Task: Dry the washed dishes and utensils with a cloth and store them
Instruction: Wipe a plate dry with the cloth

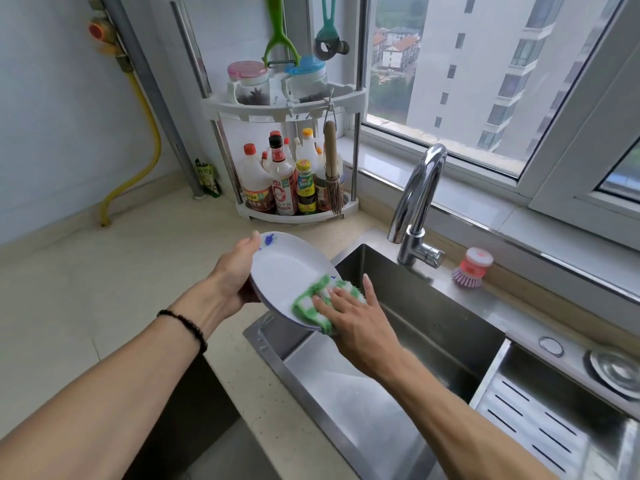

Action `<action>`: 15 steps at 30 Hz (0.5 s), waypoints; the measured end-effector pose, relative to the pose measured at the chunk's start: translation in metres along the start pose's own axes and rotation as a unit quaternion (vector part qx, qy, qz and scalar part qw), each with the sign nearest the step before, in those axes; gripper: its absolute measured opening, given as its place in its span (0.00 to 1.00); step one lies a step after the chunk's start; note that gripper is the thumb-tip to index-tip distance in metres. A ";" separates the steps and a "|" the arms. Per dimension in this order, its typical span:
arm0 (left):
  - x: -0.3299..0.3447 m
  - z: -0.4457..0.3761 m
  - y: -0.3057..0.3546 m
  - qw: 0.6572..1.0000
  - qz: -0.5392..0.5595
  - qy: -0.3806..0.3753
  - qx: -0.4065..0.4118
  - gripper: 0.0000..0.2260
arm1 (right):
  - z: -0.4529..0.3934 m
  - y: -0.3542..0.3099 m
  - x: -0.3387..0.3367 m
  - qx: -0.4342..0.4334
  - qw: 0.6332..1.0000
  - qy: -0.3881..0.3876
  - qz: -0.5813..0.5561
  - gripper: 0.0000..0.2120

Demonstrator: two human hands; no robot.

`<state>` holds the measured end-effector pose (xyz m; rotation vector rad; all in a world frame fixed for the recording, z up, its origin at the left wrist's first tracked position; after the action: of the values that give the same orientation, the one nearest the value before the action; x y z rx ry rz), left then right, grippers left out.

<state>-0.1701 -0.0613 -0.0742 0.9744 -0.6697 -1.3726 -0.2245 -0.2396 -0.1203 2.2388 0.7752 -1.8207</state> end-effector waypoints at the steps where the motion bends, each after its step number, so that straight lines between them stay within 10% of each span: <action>1: 0.002 0.000 0.002 1.000 0.015 -0.002 -0.001 0.19 | -0.005 -0.004 -0.006 0.017 1.000 0.014 0.002 0.22; 10: 0.010 0.028 0.001 0.963 0.129 0.186 0.146 0.28 | -0.037 -0.049 -0.033 0.093 0.981 0.099 -0.138 0.13; 15: -0.004 0.029 0.012 0.973 0.036 0.166 0.156 0.28 | -0.021 -0.017 -0.002 0.045 0.983 -0.114 -0.140 0.29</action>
<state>-0.1895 -0.0632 -0.0492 1.3806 -0.6677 -1.0230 -0.2145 -0.2161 -0.1098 2.0049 1.0211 -2.2326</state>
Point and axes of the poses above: each hand's wrist, its own z-axis away from the middle knuckle, its own x-axis out of the palm, y = z × x, the point moved 7 cm from there along -z, towards the middle knuckle, and after that the axes turned 3 degrees about y, right-handed, at the moved point
